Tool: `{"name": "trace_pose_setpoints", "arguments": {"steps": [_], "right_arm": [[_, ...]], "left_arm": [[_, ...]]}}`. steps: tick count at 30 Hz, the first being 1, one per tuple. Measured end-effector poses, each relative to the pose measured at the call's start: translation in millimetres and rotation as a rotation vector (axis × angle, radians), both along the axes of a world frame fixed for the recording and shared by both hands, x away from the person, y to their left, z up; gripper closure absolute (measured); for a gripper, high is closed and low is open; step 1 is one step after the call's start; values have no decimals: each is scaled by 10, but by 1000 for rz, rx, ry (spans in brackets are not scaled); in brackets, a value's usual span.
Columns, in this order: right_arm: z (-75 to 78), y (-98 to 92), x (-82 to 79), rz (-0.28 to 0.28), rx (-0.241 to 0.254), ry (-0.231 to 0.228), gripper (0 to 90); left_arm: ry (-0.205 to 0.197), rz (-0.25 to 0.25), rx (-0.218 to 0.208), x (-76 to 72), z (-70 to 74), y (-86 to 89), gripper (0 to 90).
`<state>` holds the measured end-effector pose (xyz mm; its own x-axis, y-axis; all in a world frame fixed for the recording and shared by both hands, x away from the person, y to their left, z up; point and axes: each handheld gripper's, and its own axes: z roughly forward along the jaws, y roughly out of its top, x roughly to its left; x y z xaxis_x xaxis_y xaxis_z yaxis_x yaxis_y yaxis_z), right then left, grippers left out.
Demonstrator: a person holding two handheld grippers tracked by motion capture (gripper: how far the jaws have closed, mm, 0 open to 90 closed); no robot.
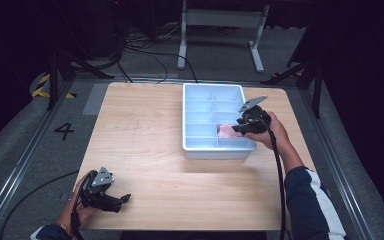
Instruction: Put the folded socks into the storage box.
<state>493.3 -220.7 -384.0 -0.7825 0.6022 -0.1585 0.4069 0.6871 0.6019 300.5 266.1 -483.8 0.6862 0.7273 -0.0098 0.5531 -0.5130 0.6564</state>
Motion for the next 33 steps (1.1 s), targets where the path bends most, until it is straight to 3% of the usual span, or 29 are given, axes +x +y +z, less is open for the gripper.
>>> {"name": "trace_pose_setpoints", "arguments": {"steps": [15,33], "right_arm": [[183,-172,-225,-10,37,-47,577],[215,-252,-475,9,26,-73,538]], "left_arm": [[5,6,-1,-6,1,-1,0],[6,6,0,-8,3,0,0]]}}
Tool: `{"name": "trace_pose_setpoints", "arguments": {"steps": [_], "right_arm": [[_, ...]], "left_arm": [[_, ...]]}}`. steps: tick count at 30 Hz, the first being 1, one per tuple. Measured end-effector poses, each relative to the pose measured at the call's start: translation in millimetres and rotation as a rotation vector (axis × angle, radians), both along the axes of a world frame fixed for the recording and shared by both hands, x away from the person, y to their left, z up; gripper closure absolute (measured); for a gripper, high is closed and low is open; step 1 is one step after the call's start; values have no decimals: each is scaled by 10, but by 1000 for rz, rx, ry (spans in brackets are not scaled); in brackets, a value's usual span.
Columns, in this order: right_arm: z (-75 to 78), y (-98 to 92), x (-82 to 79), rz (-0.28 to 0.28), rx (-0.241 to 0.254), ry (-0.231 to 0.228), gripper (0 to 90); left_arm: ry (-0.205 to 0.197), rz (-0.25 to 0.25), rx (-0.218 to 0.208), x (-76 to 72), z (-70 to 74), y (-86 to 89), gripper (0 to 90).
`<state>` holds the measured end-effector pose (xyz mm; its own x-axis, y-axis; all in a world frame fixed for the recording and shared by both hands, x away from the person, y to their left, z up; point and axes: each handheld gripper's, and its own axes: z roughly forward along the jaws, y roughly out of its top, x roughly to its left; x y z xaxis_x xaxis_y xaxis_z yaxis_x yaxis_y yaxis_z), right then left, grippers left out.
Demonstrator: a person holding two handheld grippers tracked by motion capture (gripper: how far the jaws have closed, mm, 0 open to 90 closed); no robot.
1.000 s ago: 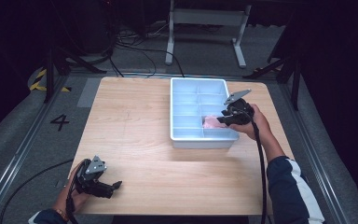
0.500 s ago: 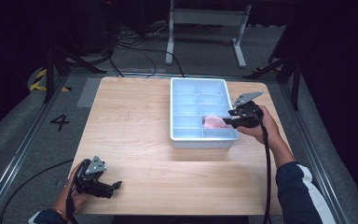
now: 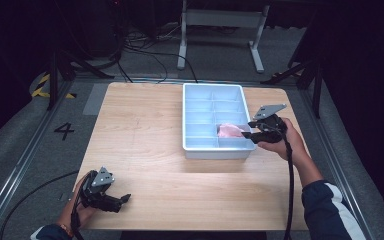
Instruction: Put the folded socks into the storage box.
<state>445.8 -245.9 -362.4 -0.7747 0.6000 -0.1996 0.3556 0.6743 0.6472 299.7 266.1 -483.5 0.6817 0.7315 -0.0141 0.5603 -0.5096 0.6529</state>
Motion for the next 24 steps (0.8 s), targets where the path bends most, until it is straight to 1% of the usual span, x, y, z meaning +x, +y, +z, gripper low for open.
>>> {"name": "trace_pose_setpoints", "arguments": {"steps": [5,7,9,11,16,21,23,24], "right_arm": [[-6,-16,-64,7,1,-1,529],[-6,-27,-84,9,-1,-12,526],[-7,-38,-114,7,2,-9,525],[-9,-53,-145,11,1,-17,522],[-18,-92,-226,14,-2,-21,511],[-37,-158,-312,6,-2,-25,495],[-42,-169,-319,8,2,-27,493],[-54,-202,-351,6,2,-28,487]], "left_arm": [[0,0,0,0,0,0,0],[0,1,0,0,0,0,0],[0,0,0,0,0,0,0],[0,0,0,0,0,0,0],[-2,1,-1,0,-2,-1,0],[0,0,0,0,0,0,0],[-1,1,-1,0,-1,-1,0],[0,1,0,0,0,0,0]]}}
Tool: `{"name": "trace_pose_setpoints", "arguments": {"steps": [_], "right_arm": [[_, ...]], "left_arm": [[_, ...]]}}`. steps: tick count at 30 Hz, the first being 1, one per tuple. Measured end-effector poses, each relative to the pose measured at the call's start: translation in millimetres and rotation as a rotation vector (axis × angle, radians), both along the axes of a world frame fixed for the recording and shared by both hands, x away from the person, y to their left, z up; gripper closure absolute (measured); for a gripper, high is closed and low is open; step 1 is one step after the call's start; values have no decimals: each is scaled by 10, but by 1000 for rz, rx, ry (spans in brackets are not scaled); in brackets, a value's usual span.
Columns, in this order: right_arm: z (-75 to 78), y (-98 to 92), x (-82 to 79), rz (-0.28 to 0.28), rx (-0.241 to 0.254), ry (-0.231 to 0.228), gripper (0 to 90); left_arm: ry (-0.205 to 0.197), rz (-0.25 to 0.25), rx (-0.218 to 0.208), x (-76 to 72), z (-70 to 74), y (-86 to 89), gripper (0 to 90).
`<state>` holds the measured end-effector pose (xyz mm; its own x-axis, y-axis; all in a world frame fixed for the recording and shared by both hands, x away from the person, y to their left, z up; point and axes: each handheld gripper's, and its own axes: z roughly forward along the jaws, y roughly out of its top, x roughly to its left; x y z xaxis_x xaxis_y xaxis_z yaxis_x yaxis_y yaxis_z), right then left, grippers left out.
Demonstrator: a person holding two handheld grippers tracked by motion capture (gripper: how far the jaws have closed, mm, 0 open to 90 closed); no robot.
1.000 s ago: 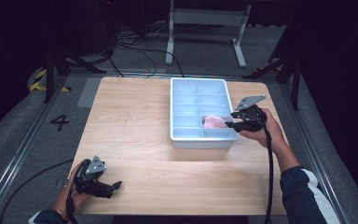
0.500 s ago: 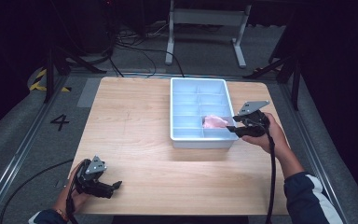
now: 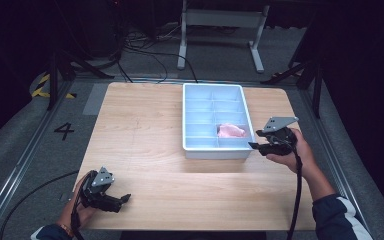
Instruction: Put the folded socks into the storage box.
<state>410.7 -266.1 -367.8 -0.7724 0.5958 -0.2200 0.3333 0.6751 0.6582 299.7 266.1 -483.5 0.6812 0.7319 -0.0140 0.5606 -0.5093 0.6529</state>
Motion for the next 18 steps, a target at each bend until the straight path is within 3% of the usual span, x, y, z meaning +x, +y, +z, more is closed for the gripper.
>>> {"name": "trace_pose_setpoints", "arguments": {"steps": [18], "right_arm": [[-118,-161,-201,-4,-14,-2,469]], "left_arm": [[-2,1,-3,0,-4,-1,0]]}}
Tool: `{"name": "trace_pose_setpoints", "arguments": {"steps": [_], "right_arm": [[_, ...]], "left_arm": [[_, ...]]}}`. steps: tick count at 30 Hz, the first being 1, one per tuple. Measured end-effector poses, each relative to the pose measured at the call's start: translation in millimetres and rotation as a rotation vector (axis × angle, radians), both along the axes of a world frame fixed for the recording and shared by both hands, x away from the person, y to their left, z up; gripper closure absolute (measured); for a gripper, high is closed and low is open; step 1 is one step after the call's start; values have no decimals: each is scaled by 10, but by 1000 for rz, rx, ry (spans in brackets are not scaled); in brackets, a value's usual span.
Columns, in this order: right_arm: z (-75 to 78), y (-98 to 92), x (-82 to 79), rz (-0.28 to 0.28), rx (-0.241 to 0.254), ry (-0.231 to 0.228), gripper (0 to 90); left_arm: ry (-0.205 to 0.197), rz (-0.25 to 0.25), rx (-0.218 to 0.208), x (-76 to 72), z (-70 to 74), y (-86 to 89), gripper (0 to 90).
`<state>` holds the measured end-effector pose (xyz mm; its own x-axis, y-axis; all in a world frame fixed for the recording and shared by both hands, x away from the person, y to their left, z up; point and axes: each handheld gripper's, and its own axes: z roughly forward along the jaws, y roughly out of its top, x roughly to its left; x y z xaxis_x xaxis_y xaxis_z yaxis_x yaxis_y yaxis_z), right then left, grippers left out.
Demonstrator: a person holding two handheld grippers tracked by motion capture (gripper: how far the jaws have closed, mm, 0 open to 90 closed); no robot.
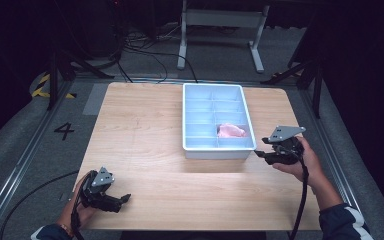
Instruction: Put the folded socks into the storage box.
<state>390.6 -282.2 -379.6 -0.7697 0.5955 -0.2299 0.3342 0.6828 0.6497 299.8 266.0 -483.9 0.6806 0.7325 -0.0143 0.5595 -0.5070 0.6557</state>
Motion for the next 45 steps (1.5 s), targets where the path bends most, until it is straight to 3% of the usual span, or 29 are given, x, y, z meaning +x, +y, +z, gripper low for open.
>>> {"name": "trace_pose_setpoints", "arguments": {"steps": [9,35,45], "right_arm": [[-110,-109,-85,-12,-16,8,464],[-482,-464,-357,-40,-3,26,427],[-655,-710,-481,-85,58,49,413]], "left_arm": [[1,0,1,0,1,0,0],[1,-1,2,0,2,1,0],[2,-1,3,0,4,1,0]]}}
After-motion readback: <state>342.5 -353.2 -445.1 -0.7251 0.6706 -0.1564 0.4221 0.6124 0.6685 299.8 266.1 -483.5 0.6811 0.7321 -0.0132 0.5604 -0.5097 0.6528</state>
